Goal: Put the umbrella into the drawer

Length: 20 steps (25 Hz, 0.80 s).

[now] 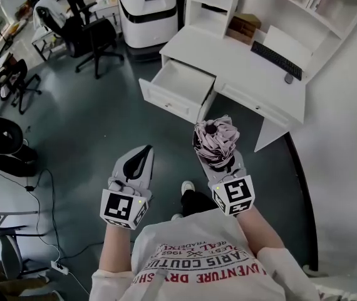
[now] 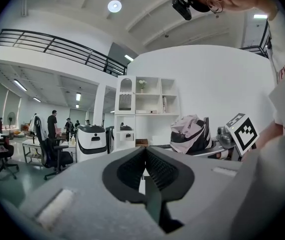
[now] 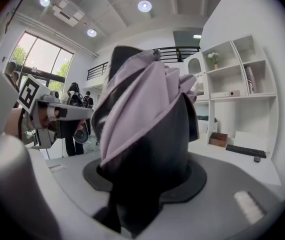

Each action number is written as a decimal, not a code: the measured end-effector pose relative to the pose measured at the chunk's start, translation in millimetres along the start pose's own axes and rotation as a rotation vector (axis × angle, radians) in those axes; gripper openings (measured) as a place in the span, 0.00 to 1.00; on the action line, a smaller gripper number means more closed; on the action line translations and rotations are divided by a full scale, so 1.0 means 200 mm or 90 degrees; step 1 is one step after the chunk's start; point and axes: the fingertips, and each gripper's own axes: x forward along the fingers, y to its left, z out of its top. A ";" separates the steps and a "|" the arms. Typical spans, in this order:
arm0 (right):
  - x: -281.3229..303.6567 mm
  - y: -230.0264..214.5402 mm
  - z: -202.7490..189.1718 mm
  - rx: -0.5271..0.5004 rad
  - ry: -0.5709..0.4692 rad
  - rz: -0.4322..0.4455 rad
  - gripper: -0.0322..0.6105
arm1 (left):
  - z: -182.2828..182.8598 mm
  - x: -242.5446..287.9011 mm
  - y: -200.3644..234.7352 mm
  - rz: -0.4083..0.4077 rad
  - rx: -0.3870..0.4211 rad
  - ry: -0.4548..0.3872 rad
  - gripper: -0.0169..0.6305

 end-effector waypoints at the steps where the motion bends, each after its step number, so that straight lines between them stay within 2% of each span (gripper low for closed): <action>1: 0.02 0.01 -0.01 -0.002 0.004 0.005 0.36 | -0.01 0.00 0.02 0.003 -0.002 0.002 0.03; 5: 0.16 -0.02 -0.04 0.002 0.007 0.016 0.37 | -0.04 0.07 0.12 0.019 -0.002 0.011 0.03; 10: 0.42 -0.16 -0.07 0.020 0.014 0.025 0.37 | -0.09 0.29 0.26 0.020 0.002 0.022 0.03; 15: 0.78 -0.38 -0.06 0.021 0.027 0.027 0.37 | -0.11 0.63 0.49 0.027 -0.009 0.034 0.03; 20: 1.16 -0.66 -0.01 0.027 0.047 0.018 0.37 | -0.09 1.07 0.71 0.003 -0.011 0.041 0.03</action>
